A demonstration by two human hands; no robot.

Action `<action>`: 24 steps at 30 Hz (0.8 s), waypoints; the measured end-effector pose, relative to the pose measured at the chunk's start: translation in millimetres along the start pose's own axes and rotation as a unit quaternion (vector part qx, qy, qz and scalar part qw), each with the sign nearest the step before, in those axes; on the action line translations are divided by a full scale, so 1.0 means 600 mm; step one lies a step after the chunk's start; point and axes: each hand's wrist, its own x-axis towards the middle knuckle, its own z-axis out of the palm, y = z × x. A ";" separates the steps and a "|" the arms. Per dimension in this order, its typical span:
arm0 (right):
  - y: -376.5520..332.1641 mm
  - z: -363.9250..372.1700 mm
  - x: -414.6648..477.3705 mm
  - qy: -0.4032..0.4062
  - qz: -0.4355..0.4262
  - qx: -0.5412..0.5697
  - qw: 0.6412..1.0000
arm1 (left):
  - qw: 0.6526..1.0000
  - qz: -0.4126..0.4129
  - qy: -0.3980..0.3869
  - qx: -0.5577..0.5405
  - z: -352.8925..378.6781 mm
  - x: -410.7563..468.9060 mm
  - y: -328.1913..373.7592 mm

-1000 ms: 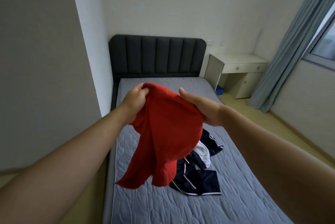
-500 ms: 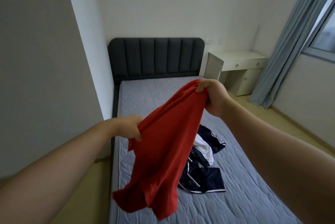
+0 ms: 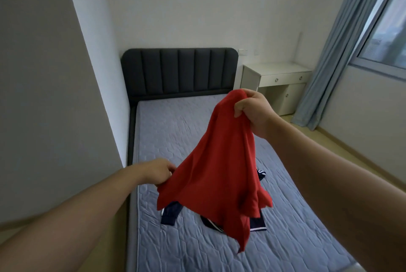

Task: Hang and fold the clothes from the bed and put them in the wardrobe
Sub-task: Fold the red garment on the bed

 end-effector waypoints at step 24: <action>0.007 -0.073 -0.003 0.111 -0.026 -0.079 0.990 | 0.833 -0.154 0.042 -0.529 0.063 0.036 -0.032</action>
